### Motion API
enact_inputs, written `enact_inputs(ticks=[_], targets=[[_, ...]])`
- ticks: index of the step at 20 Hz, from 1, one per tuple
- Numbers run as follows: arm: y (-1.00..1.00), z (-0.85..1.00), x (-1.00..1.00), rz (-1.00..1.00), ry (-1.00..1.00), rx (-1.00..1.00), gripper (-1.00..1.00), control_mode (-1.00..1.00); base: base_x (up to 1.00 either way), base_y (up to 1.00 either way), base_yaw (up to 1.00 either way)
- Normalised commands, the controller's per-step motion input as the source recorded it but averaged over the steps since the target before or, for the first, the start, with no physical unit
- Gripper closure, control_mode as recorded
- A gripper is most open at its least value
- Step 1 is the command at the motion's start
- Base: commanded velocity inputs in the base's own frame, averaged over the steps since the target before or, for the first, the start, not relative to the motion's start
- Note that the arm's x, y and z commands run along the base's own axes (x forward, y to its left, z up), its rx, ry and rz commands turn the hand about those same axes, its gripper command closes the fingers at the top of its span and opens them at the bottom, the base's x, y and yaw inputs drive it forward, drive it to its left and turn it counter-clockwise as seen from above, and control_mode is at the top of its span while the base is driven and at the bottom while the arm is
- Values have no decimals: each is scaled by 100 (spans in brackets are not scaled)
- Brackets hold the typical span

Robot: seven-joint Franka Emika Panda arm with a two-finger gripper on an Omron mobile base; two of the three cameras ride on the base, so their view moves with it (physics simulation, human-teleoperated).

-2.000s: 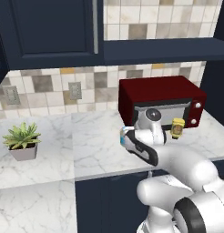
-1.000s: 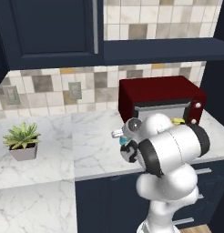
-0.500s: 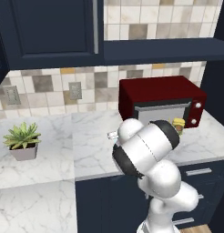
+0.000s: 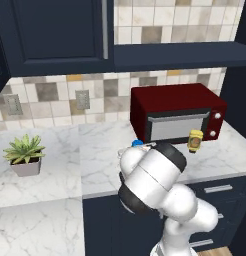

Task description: Place the mustard and mayonnaise from the counter to the top shelf of the fridge. If the existing items in the fridge are on the top shelf, move them to other shelves.

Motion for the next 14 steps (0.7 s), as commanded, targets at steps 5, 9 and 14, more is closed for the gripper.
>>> enact_inputs(ticks=[5, 9, 14], targets=[[0, 100, -42, 0, 0, 0, 100, -100, 0, 0, 0], [0, 100, -60, 0, 0, 0, 100, -100, 0, 0, 0], [0, 96, -91, 0, 0, 0, 100, -100, 0, 0, 0]])
